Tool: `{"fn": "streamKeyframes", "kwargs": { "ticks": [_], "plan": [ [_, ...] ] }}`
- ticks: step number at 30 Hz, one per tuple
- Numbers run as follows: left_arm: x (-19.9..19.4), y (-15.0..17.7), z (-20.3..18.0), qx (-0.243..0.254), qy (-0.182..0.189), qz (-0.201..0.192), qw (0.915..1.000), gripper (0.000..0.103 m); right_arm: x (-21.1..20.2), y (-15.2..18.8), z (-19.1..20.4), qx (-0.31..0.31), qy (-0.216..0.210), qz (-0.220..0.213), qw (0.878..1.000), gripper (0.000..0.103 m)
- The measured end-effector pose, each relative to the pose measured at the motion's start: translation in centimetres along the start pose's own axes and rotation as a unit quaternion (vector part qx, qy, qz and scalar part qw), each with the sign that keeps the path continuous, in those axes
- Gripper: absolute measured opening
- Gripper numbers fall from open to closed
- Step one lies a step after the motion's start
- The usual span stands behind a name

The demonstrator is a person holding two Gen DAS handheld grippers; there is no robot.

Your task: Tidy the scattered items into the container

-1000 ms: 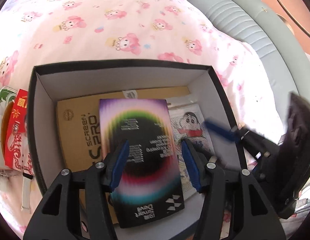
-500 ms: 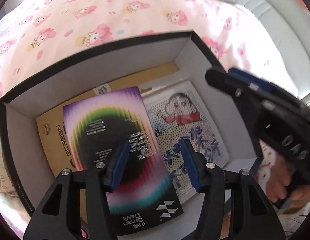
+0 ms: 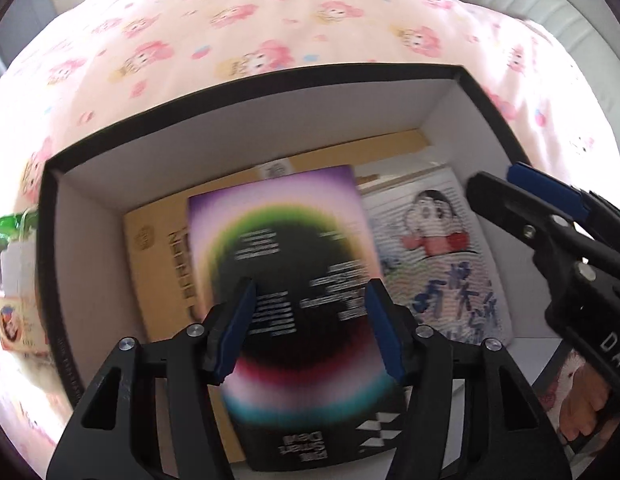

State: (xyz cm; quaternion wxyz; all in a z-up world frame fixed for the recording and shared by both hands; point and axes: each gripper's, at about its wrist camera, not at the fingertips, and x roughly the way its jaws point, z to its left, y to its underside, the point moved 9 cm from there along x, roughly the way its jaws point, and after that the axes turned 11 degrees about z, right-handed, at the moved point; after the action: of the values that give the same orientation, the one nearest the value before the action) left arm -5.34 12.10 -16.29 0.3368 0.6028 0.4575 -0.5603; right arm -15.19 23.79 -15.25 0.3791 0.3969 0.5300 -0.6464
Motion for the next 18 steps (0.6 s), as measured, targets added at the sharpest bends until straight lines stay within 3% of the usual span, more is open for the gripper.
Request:
{"fn": "streamKeyframes", "kwargs": {
  "ticks": [4, 8, 12, 16, 18],
  "plan": [
    [-1.4, -0.3, 1.6, -0.026, 0.034, 0.002, 0.9991, 0.057, 0.2, 0.3, 0.5, -0.007, -0.008, 0.008, 1.0, 0.045],
    [-2.0, -0.8, 3.4, -0.029, -0.004, -0.006, 0.9995, 0.054, 2.9, 1.1, 2.6, 0.002, -0.11, 0.099, 0.989, 0.045],
    [-1.9, -1.4, 4.5, -0.044, -0.002, -0.004, 0.999, 0.052, 4.4, 1.3, 3.4, -0.041, -0.045, 0.107, 0.992, 0.046],
    [-2.2, -1.4, 4.8, -0.058, 0.02, -0.017, 0.998, 0.052, 5.9, 2.1, 4.3, -0.046, -0.06, 0.14, 0.987, 0.045],
    [-1.5, -1.9, 4.3, -0.06, 0.058, -0.018, 0.9964, 0.052, 6.1, 2.3, 5.2, -0.059, -0.073, 0.147, 0.985, 0.045]
  ]
}}
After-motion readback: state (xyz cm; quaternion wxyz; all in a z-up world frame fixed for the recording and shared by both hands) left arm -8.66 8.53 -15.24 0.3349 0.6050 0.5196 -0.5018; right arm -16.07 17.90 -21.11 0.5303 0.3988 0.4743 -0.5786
